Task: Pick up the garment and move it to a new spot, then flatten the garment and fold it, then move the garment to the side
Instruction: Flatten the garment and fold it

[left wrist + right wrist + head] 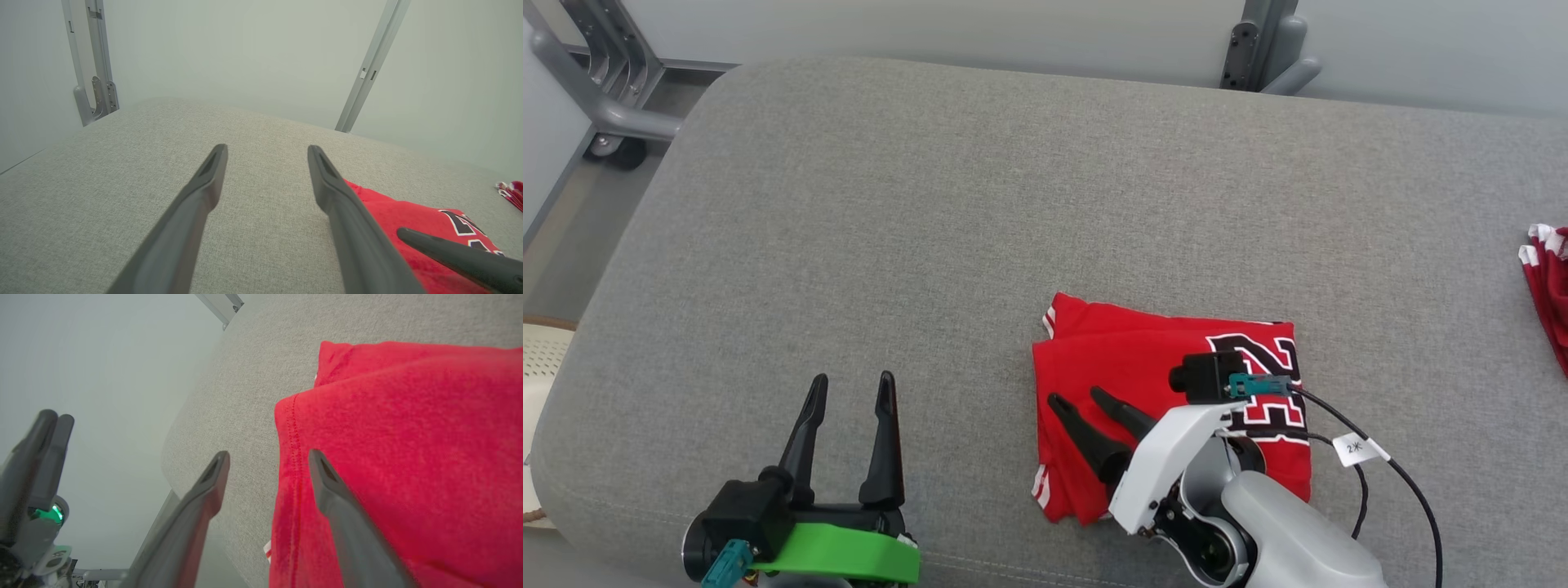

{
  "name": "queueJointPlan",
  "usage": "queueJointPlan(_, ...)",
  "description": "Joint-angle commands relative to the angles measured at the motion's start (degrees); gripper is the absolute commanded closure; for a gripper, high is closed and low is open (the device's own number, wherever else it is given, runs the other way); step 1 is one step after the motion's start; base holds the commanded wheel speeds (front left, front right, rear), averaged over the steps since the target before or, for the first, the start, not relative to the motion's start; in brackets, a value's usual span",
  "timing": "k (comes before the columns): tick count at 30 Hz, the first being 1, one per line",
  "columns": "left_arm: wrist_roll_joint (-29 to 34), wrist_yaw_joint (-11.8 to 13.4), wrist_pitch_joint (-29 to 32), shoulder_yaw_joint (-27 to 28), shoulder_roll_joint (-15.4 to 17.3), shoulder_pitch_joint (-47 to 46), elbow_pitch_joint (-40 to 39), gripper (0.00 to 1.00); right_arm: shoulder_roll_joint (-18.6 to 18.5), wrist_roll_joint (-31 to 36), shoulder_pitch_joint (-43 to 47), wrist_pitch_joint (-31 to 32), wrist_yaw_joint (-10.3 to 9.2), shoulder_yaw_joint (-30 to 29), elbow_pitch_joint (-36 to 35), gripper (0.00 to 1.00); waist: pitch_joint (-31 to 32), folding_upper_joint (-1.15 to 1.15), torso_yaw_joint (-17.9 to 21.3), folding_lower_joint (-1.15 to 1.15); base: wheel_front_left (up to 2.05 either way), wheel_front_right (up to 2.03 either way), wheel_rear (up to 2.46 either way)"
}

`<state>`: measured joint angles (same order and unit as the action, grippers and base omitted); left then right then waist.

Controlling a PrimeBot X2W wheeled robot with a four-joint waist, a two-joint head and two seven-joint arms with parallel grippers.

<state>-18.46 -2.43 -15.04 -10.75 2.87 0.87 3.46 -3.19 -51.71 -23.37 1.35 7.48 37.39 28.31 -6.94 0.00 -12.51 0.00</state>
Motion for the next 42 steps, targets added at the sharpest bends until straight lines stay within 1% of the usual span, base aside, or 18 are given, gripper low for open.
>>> queueJointPlan(1, -0.3, 0.3, -0.2, 0.1, 0.1, 0.1, 0.0, 0.00, -0.2, -0.3, -0.7, -0.4, 0.00, 0.2, 0.2, 0.00, 0.1, 0.00, 0.1, 0.00, 0.00, 0.00, 0.00)
queueJointPlan(7, -0.4, 0.2, -0.2, -0.3, 0.1, 0.8, 0.1, 0.00, -0.5, -1.5, -1.8, -4.8, 0.00, 1.3, -0.6, 0.00, 0.5, 0.00, 1.0, 0.00, 0.00, 0.00, 0.00)
queueJointPlan(11, -0.4, 0.2, -0.2, -0.8, 0.1, 1.0, 0.2, 0.00, -2.4, 1.1, -2.2, -9.9, 0.00, -0.1, -0.4, 0.00, 0.9, 0.00, 1.7, 0.00, 0.00, 0.00, 0.00)
queueJointPlan(14, -0.4, 0.1, -0.2, -1.3, 0.1, 1.0, 0.4, 0.00, -3.5, 3.5, -2.2, -13.3, 0.00, -2.3, 0.3, 0.00, 1.2, 0.00, 2.2, 0.00, 0.00, 0.00, 0.00)
queueJointPlan(17, -0.4, 0.1, -0.2, -1.9, 0.1, 1.1, 0.6, 0.00, -4.6, 6.1, -1.3, -15.2, 0.00, -5.2, 0.3, 0.00, 1.4, 0.00, 2.8, 0.00, 0.00, 0.00, 0.00)
queueJointPlan(20, -0.3, 0.1, -0.2, -2.4, 0.1, 1.1, 0.8, 0.00, -6.0, 11.1, -0.4, -16.3, 0.00, -9.4, -0.4, 0.00, 1.5, 0.00, 3.4, 0.00, 0.00, 0.00, 0.00)
queueJointPlan(22, -0.1, 0.1, -0.2, -2.8, 0.1, 0.8, 0.9, 0.00, -5.8, 14.6, 0.7, -16.5, 0.00, -12.9, -1.6, 0.00, 1.6, 0.00, 3.8, 0.00, 0.00, 0.00, 0.00)
queueJointPlan(26, -0.1, 0.2, -0.2, -3.6, 0.1, 0.6, 1.1, 0.00, -5.3, 21.8, 4.5, -16.5, 0.00, -21.3, -6.5, 0.00, 1.5, 0.00, 4.5, 0.00, 0.00, 0.00, 0.00)
queueJointPlan(29, -0.4, 0.4, -0.2, -4.1, 0.1, 0.5, 1.2, 0.00, -4.1, 25.5, 7.6, -16.5, 0.00, -24.9, -9.7, 0.00, 1.4, 0.00, 5.0, 0.00, 0.00, 0.00, 0.00)
queueJointPlan(34, -0.6, 0.4, -0.2, -4.3, 0.1, 0.1, 1.5, 0.00, -3.2, 28.3, 11.4, -16.6, 0.00, -27.0, -13.0, 0.00, 1.1, 0.00, 5.4, 0.00, 0.00, 0.00, 0.00)
queueJointPlan(39, -0.6, 0.5, -0.2, -4.1, 0.1, -0.1, 1.2, 0.00, -2.6, 34.2, 15.3, -16.6, 0.00, -29.2, -17.3, 0.00, 1.1, 0.00, 5.4, 0.00, 0.00, 0.00, 0.00)
queueJointPlan(42, -0.6, 0.7, -0.2, -3.9, 0.1, 0.4, 1.0, 0.00, -1.8, 36.5, 17.6, -16.6, 0.00, -30.6, -19.2, 0.00, 1.2, 0.00, 5.4, 0.00, 0.00, 0.00, 0.00)
